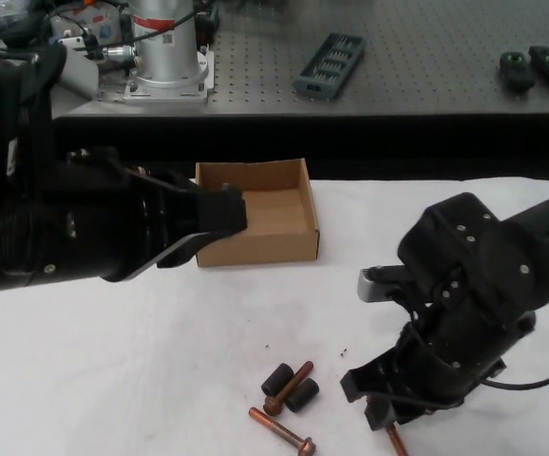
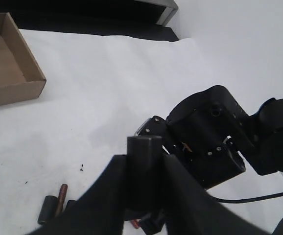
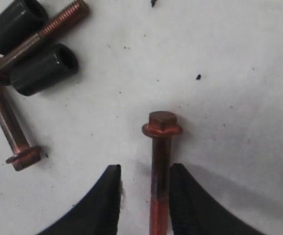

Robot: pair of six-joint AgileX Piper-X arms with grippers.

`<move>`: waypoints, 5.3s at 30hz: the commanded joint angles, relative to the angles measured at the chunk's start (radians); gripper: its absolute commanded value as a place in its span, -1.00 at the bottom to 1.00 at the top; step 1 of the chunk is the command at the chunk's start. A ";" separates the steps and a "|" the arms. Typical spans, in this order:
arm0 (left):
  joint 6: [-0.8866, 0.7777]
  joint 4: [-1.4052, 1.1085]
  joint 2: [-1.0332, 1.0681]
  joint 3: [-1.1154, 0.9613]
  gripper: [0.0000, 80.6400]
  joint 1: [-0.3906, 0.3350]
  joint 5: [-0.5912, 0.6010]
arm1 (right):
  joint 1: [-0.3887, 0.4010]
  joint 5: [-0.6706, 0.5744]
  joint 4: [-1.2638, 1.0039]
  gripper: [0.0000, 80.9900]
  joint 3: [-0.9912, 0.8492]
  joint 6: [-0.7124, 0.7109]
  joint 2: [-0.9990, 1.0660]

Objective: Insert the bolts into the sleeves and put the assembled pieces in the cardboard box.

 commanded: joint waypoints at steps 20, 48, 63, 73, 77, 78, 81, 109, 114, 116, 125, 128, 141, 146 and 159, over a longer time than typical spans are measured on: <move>-0.001 0.020 -0.137 -0.013 -0.84 0.000 -0.007 | 0.033 0.162 0.125 -0.90 -0.073 -0.035 0.121; -0.093 -0.496 0.023 0.443 -0.84 -0.002 -0.006 | 0.013 -0.243 -0.274 -0.90 -0.003 0.115 -0.438; -0.061 -0.837 0.320 0.443 -0.84 -0.133 0.174 | -0.064 -0.374 -0.864 -0.90 0.345 0.410 -0.438; 0.164 -0.994 0.434 0.443 -0.84 -0.160 0.110 | -0.142 -0.470 -1.103 -0.90 0.488 0.554 -0.438; 0.126 -1.111 0.446 0.443 -0.84 -0.160 0.022 | -0.142 -0.506 -1.180 -0.90 0.499 0.596 -0.431; 0.125 -1.128 0.446 0.443 -0.84 -0.160 0.011 | -0.142 -0.518 -1.200 -0.90 0.498 0.607 -0.426; 0.101 -1.155 0.446 0.443 -0.84 -0.160 0.016 | -0.142 -0.538 -1.242 -0.90 0.498 0.632 -0.411; 0.023 -1.167 0.446 0.443 -0.84 -0.160 0.285 | -0.142 -0.633 -1.243 -0.90 0.506 0.621 -0.379; -0.003 -1.171 0.446 0.443 -0.84 -0.160 0.287 | -0.139 -0.636 -1.243 -0.89 0.506 0.621 -0.379; -0.001 -1.171 0.446 0.443 -0.84 -0.160 0.287 | -0.129 -0.643 -1.243 -0.89 0.506 0.621 -0.379; -0.010 -1.171 0.446 0.440 -0.84 -0.160 0.287 | -0.059 -0.642 -1.238 -0.89 0.506 0.602 -0.379; -0.019 -1.197 0.446 0.440 -0.84 -0.160 0.285 | -0.059 -0.640 -1.213 -0.89 0.506 0.582 -0.379; -0.061 -1.187 0.446 0.442 -0.84 -0.160 0.271 | -0.066 -0.640 -1.191 -0.89 0.506 0.567 -0.379; -0.094 -1.174 0.446 0.442 -0.84 -0.160 0.290 | -0.078 -0.640 -1.191 -0.89 0.506 0.552 -0.379; -0.120 -1.165 0.446 0.442 -0.84 -0.160 0.347 | -0.108 -0.640 -1.191 -0.89 0.506 0.552 -0.379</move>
